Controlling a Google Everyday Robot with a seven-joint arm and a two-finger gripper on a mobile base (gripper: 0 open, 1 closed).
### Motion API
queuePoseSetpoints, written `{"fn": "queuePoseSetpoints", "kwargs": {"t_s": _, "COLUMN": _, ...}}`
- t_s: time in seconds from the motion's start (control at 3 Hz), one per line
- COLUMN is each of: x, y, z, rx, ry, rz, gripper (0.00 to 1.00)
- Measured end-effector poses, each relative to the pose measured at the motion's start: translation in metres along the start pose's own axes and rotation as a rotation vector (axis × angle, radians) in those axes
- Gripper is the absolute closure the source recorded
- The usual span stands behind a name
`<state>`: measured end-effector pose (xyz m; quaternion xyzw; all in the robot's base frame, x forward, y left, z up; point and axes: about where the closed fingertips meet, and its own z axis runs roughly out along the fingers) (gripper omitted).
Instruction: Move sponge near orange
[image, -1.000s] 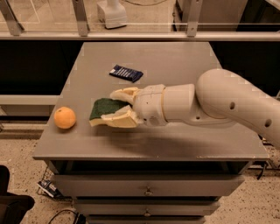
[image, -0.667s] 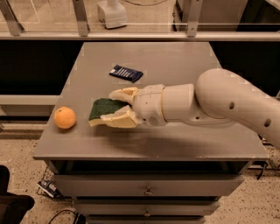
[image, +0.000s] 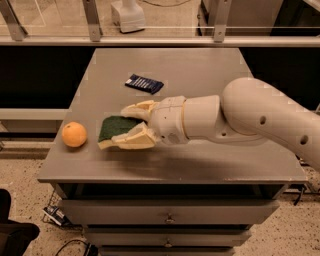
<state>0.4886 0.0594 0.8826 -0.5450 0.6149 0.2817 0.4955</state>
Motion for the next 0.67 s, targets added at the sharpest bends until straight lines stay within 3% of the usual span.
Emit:
{"fn": "queuePoseSetpoints", "kwargs": {"t_s": 0.33, "x": -0.0015, "y": 0.0014, "z": 0.0013, "rx": -0.003, "ry": 0.0, "rz": -0.003, "gripper": 0.05}}
{"fn": "queuePoseSetpoints", "kwargs": {"t_s": 0.67, "x": -0.0024, "y": 0.0021, "z": 0.002, "rx": -0.005, "ry": 0.0, "rz": -0.005, "gripper": 0.0}}
